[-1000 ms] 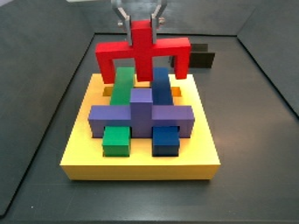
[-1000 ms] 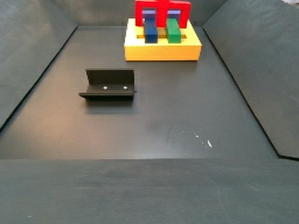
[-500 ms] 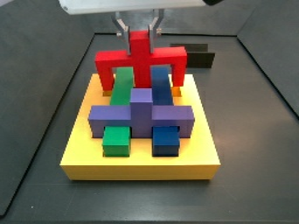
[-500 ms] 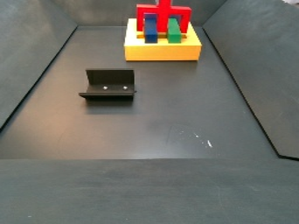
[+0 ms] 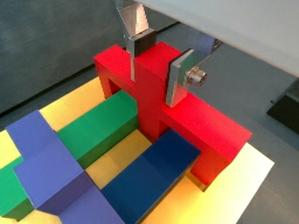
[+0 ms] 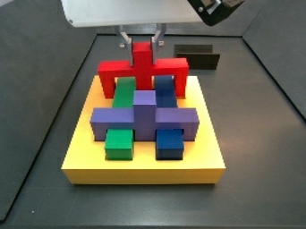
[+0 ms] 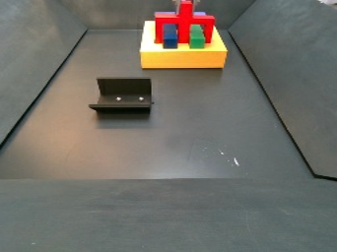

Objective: Pick up the red object. Move up. Place the red object on the fixture. Regrasp the red object. Move to above the board. Insert the red object.
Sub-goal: Insert the red object.

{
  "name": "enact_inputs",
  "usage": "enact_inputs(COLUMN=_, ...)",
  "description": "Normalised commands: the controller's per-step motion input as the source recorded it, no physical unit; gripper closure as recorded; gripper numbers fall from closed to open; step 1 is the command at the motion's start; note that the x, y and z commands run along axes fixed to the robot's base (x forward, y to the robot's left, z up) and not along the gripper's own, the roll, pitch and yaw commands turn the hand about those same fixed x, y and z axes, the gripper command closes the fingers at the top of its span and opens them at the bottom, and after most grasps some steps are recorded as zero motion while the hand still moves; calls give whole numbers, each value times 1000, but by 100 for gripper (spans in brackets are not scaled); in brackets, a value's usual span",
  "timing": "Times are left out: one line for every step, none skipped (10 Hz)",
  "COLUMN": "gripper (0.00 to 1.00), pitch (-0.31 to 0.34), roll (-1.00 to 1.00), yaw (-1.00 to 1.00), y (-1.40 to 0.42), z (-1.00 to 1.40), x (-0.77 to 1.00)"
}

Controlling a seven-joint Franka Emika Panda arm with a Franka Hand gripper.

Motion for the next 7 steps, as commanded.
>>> enact_inputs(gripper=100, pitch=0, roll=0, yaw=-131, y=-11, z=-169, x=80)
enact_inputs(gripper=100, pitch=0, roll=0, yaw=-123, y=0, z=-194, x=31)
enact_inputs(gripper=100, pitch=0, roll=0, yaw=-123, y=-23, z=-217, x=40)
enact_inputs(gripper=100, pitch=0, roll=0, yaw=-129, y=0, z=-249, x=31)
enact_inputs(gripper=100, pitch=-6, roll=0, yaw=-117, y=0, z=-263, x=0)
enact_inputs(gripper=100, pitch=-19, roll=3, yaw=-43, y=9, z=-426, x=0)
enact_inputs(gripper=100, pitch=-69, roll=0, yaw=-29, y=17, z=-563, x=0)
